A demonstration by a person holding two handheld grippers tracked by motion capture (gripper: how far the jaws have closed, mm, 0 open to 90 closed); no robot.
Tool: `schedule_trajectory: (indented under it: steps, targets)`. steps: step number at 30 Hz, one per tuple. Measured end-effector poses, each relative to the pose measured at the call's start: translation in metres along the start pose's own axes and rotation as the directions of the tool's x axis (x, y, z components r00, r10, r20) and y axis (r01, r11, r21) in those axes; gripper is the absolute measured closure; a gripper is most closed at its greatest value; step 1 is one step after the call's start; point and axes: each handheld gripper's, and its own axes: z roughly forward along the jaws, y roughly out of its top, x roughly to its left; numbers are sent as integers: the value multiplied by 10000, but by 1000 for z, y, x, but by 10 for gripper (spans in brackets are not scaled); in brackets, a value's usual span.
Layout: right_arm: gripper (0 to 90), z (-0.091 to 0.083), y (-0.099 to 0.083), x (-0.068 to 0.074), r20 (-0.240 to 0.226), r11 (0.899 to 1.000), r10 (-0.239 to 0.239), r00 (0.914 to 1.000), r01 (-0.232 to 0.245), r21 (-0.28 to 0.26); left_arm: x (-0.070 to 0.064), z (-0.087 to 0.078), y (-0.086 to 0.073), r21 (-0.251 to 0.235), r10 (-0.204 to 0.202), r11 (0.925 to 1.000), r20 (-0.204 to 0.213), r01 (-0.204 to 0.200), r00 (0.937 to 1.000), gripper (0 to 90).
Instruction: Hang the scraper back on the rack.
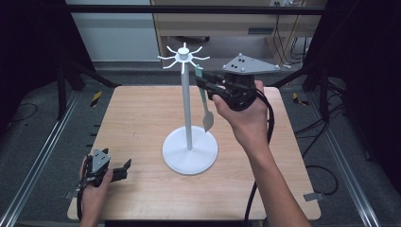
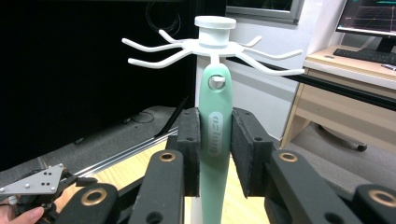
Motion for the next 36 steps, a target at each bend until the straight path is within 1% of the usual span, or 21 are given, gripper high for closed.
schedule_trajectory:
  steps: [7,14,20,23,26,30,34,36]
  targets:
    - [735,0,-1,1,-29,10000,3,10000,-3,-3,0,0,0,-4,2,10000,2,-2,10000,38]
    - [660,-4,-2,1,-31,10000,24,10000,-24,49,0,0,0,-7,-9,10000,4,9,10000,38]
    - [635,-13,-6,-1,180,9999,-106,9998,104,92,0,0,0,-8,-12,10000,-10,12,10000,38]
    - [628,-18,-11,-3,350,9998,-76,9994,70,172,1,0,0,13,-16,10000,-8,16,10000,38]
    - [619,-24,-18,-9,601,9996,-11,9982,-7,292,1,0,0,9,-23,10000,-24,23,10000,38]
    - [613,-32,-30,-20,996,9985,227,9948,-275,477,1,0,0,41,-48,10000,2,48,10000,38]
    - [614,-37,-45,-33,1478,9959,422,9881,-534,730,1,1,-1,51,-63,10000,5,63,10000,38]
    - [615,-38,-56,-39,1767,9937,471,9831,-642,919,1,1,-1,44,-68,10000,-1,68,10000,38]
